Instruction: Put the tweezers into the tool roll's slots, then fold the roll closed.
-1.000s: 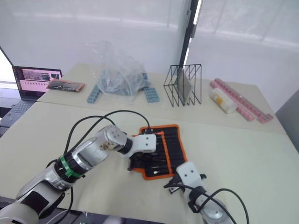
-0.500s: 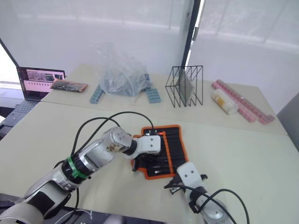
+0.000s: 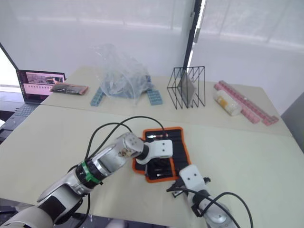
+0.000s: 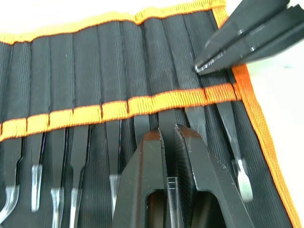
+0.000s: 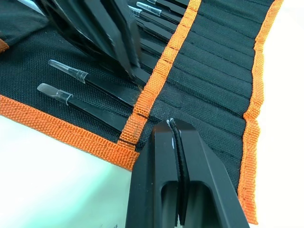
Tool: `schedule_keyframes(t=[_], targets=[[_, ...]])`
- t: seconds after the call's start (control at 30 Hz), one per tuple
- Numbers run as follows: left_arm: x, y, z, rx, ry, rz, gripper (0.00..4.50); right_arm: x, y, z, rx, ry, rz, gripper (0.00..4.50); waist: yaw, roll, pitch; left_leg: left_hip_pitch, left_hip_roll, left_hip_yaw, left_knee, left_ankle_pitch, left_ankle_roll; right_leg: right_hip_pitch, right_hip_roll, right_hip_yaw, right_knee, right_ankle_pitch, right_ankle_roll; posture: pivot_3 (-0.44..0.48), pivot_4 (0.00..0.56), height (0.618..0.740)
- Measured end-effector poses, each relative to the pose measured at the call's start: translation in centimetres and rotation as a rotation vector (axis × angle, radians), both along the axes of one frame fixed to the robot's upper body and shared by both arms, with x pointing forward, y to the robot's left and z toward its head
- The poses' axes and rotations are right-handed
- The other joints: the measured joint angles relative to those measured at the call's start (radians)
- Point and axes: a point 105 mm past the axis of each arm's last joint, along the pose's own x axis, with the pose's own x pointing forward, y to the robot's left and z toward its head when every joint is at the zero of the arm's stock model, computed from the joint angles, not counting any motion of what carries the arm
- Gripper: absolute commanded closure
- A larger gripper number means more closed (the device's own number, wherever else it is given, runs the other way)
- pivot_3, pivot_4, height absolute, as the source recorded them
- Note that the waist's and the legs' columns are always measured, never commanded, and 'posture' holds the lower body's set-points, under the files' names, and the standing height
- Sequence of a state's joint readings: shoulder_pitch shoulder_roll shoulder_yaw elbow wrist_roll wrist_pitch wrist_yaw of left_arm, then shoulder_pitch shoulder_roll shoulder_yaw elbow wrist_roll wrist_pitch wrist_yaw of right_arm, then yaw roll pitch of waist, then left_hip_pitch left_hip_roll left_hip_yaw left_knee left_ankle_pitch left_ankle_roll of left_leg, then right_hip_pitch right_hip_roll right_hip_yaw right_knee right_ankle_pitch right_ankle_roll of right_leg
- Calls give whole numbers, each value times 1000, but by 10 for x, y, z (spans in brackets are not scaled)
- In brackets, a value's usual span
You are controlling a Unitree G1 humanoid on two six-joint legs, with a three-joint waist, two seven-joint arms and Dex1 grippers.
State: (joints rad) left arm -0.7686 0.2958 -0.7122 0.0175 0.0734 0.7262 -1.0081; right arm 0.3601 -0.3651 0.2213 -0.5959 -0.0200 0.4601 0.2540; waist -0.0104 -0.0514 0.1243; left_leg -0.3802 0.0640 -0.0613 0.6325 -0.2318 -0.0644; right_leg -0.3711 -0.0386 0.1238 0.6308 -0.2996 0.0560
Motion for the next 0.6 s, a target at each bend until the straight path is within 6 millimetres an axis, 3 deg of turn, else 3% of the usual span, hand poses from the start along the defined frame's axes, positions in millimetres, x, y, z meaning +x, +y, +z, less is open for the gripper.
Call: schedule_keyframes(t=[0.2,0.27,0.6], targets=[[1,-3,-2,-12,-7,-3,4460,0,-1,-1,-8,1,-3,4500,2,1,0,1,-2,-2,1,0,0,2,0,1,0,-1,-1,0,150,720],[1,-3,-2,-14,-7,-1,3628,0,-1,-1,-7,1,-4,4500,2,1,0,1,-2,-2,1,0,0,2,0,0,0,-1,-1,0,150,720],[-2,12,14,-32,-15,-11,496,3,3,2,2,-10,10,4500,-8,4,2,1,-1,-2,1,0,0,1,0,1,2,-1,-1,0,150,720]])
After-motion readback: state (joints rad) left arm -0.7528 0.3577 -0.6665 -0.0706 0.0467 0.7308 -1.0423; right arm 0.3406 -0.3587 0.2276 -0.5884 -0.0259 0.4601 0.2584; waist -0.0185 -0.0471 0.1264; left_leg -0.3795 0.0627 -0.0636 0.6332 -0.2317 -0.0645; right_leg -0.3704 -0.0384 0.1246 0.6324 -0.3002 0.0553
